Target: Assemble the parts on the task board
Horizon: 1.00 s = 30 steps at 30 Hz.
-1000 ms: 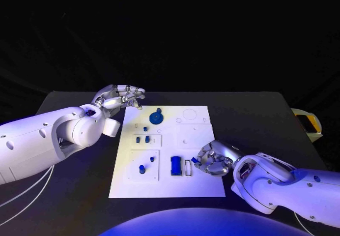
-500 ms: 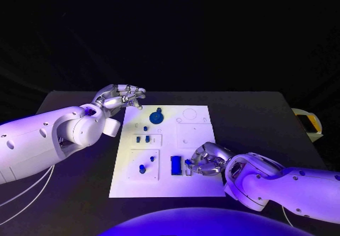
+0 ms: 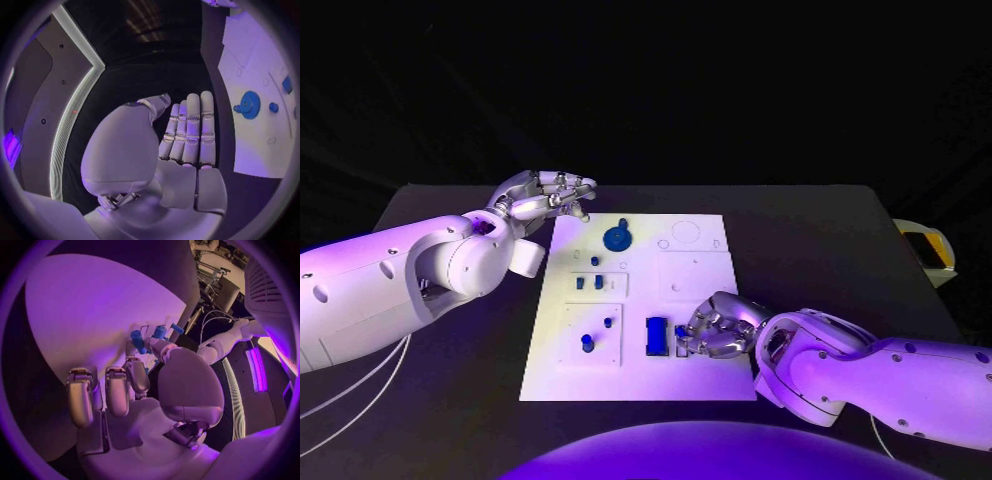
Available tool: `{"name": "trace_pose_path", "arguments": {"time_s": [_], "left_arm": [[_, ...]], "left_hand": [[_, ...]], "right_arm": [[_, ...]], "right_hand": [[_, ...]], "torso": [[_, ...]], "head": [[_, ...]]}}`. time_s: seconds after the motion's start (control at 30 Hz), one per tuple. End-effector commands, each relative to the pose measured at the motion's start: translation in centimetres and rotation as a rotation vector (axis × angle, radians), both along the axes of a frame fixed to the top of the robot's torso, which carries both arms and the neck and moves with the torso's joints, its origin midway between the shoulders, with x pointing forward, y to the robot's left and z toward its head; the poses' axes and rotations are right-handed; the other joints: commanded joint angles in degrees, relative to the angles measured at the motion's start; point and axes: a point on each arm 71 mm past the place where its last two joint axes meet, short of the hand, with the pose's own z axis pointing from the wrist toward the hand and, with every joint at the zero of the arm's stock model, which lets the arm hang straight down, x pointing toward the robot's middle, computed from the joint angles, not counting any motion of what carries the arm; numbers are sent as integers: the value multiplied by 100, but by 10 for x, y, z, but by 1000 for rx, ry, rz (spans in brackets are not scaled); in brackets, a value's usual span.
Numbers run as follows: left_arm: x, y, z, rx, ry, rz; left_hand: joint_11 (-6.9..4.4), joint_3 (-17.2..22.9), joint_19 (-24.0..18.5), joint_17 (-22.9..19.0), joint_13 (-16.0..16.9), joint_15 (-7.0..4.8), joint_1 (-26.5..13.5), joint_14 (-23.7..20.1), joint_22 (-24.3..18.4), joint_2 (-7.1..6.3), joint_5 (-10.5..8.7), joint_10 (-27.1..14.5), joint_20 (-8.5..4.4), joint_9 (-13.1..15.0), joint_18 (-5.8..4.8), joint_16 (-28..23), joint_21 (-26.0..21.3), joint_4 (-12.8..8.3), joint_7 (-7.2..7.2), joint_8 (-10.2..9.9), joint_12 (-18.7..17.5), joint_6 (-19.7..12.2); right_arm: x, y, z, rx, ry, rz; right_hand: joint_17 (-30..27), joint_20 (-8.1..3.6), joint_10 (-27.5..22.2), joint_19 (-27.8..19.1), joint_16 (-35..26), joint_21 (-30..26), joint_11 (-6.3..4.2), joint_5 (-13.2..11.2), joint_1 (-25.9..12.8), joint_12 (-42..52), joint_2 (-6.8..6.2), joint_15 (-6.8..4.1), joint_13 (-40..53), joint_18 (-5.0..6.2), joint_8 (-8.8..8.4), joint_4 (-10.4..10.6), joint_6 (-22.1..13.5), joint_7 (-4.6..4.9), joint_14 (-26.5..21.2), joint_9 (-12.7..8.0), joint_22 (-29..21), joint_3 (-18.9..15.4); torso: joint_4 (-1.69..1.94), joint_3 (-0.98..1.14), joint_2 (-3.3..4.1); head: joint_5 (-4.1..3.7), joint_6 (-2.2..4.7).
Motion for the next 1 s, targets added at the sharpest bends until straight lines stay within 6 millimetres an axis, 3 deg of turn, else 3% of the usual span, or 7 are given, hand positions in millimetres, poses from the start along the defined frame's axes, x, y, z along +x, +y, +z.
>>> {"name": "trace_pose_path", "arguments": {"time_s": [0.03, 0.3, 0.5, 0.57, 1.0], "left_arm": [[-1, -3, 1, -12, -4, -17], [-1, -2, 1, -11, -3, -17], [-1, -2, 1, -11, -3, -16], [-1, -2, 1, -11, -3, -16], [-1, -1, 1, -10, -3, -14]], "left_hand": [[4, -32, 22, -5, -9, -11, -8, -35, -5, 16, 3, -42, 23, 1, 26, -25, -24, 5, -3, -26, 36, -30], [4, -32, 22, -5, -9, -11, -8, -35, -5, 16, 3, -42, 23, 1, 26, -25, -24, 5, -3, -26, 36, -30], [4, -32, 22, -5, -9, -11, -8, -35, -5, 16, 3, -42, 23, 1, 26, -25, -24, 5, -3, -26, 36, -30], [4, -32, 22, -5, -9, -11, -8, -35, -5, 16, 3, -42, 23, 1, 26, -25, -24, 5, -3, -26, 36, -30], [6, -33, 24, -6, -10, -9, -12, -36, -8, 18, 3, -44, 23, 1, 25, -25, -29, 9, -2, -27, 37, -30]], "right_arm": [[-4, 1, -5, -26, 36, 21], [-4, 2, -4, -25, 20, 24], [-4, 2, -3, -19, 11, 32], [-4, 2, -3, -18, 8, 34], [-6, 3, 0, -3, -9, 44]], "right_hand": [[936, -49, 43, 571, 26, 28, -5, -62, -89, 35, 18, -54, 320, -63, -11, 25, 139, -75, 485, -6, 1481, -60], [996, -59, 104, 587, 55, 77, -19, -196, -311, 172, 108, -66, 413, -73, 4, 255, 224, -94, 498, -23, 1495, -210], [1017, -61, 128, 593, 65, 93, -19, -522, -566, 224, -29, -66, 461, -77, -3, 515, 267, -95, 501, -61, 1500, -504], [1014, -68, 127, 590, 63, 85, -26, -121, -574, 218, -87, -72, 467, -75, -4, 586, 278, -103, 500, -74, 1497, -689], [1015, -69, 127, 589, 62, 81, -27, -114, -611, 213, -155, -74, 473, -74, -7, 689, 279, -105, 499, -89, 1496, -909]], "torso": [[-3, 0, 3], [5, 1, 3], [4, -1, 1], [3, 0, 0], [1, 3, 1]], "head": [[-5, 13], [-20, 7], [-14, -5], [-12, -10], [-9, -23]]}}
